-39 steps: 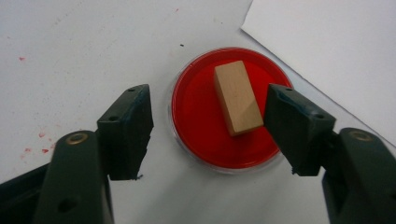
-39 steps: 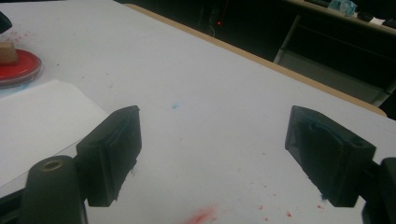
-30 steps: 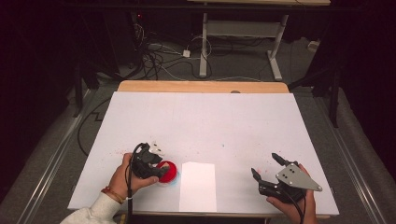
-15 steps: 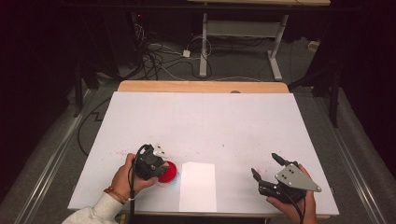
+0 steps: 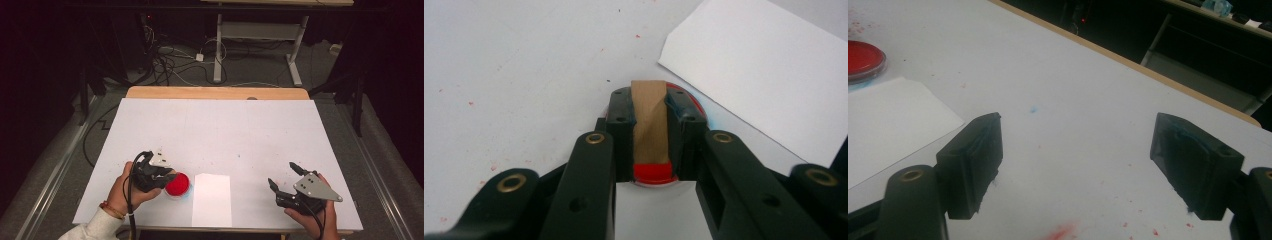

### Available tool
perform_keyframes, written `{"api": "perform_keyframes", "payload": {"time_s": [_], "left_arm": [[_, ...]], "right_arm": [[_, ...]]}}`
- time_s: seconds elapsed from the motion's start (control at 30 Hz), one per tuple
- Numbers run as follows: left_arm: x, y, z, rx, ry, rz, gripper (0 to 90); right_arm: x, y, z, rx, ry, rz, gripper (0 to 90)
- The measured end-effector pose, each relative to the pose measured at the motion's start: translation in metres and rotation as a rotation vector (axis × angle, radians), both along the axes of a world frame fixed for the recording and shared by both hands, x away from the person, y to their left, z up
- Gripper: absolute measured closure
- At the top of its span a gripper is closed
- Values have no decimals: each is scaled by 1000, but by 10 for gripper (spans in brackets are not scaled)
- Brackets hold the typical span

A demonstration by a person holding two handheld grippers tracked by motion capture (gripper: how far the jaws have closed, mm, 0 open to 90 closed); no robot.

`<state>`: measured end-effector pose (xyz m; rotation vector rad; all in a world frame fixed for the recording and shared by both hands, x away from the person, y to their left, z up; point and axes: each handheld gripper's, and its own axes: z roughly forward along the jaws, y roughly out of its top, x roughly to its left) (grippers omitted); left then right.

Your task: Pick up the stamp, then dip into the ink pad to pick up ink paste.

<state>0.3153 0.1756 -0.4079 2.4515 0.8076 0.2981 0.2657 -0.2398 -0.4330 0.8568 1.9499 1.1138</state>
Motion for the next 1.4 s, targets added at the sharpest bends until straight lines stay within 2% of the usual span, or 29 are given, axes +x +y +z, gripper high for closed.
{"api": "perform_keyframes", "payload": {"time_s": [0.2, 0.33, 0.43, 0.63, 0.73, 0.77, 0.97, 1.17, 1.33, 1.4], "left_arm": [[-8, 2, 8, -18, -15, -9, 734], [-9, 1, 8, -21, -12, -15, 734], [-8, -3, 1, -8, 0, -15, 734], [2, -10, -23, 40, 60, -32, 734], [6, -13, -34, 40, 81, -46, 735], [7, -15, -37, 59, 83, -45, 734], [9, -14, -41, 43, 82, -46, 736], [7, -18, -41, 70, 68, -43, 736], [8, -17, -41, 59, 76, -40, 736], [6, -18, -42, 71, 62, -43, 736]], "right_arm": [[1, 1, -1, -6, 3, -2, 216], [1, 1, -1, 0, 8, -7, 216], [2, 1, -1, -5, 6, -5, 216], [5, 5, -2, -11, 12, 12, 217], [7, 7, -3, -14, 16, 17, 217], [8, 8, -4, -20, 19, 17, 217], [7, 7, -5, -27, 20, 19, 217], [4, 6, -4, -32, 15, 22, 217], [3, 7, -4, -36, 12, 28, 217], [4, 9, -4, -38, 14, 30, 217]]}}
